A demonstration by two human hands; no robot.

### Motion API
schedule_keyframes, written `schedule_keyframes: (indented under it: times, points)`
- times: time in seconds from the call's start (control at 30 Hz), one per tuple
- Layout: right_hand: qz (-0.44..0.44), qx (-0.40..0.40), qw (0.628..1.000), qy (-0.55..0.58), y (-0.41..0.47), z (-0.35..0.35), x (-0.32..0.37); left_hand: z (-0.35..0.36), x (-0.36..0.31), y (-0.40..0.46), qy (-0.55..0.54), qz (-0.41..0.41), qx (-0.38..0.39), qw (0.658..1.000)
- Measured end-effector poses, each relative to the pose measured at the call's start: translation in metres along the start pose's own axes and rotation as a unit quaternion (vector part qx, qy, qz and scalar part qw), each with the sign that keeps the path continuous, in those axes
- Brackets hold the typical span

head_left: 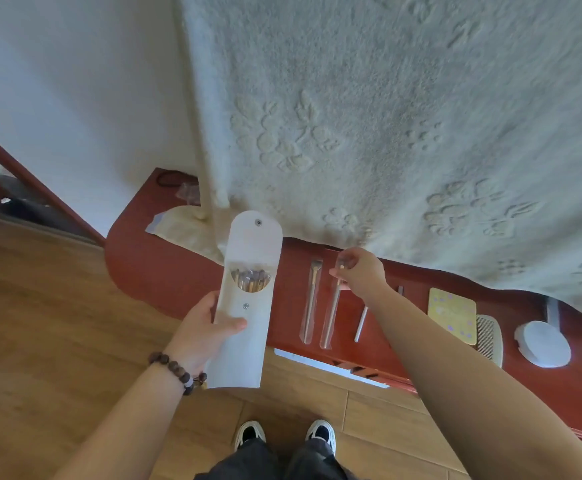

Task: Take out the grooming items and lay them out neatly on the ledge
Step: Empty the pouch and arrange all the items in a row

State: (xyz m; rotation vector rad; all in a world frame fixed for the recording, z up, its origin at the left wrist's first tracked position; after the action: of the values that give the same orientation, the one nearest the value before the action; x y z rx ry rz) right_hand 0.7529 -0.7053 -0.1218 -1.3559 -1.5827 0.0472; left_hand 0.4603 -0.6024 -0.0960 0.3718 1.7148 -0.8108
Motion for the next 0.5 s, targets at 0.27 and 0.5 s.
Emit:
schedule_keyframes:
  times: [0.27, 0.5]
  points:
    - [-0.014, -0.032, 0.996, -0.081, -0.002, 0.002, -0.007, 0.022, -0.006, 0.002, -0.028, -0.001, 0.038, 0.999]
    - [-0.027, -0.064, 0.986, -0.152, -0.003, 0.000, -0.002, 0.021, -0.011, -0.002, -0.046, 0.008, 0.037, 0.998]
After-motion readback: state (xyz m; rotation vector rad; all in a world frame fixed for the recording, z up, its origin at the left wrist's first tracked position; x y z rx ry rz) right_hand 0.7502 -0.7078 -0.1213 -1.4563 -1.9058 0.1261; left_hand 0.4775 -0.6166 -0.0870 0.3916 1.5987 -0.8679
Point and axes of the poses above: each hand's wrist, its own y-axis towards the middle knuckle, its own z-axis out of the palm, x = y × z, the point moved 7 cm from there along y, towards the middle knuckle, and after that the axes turned 15 degrees about z, right-handed, at the moved point
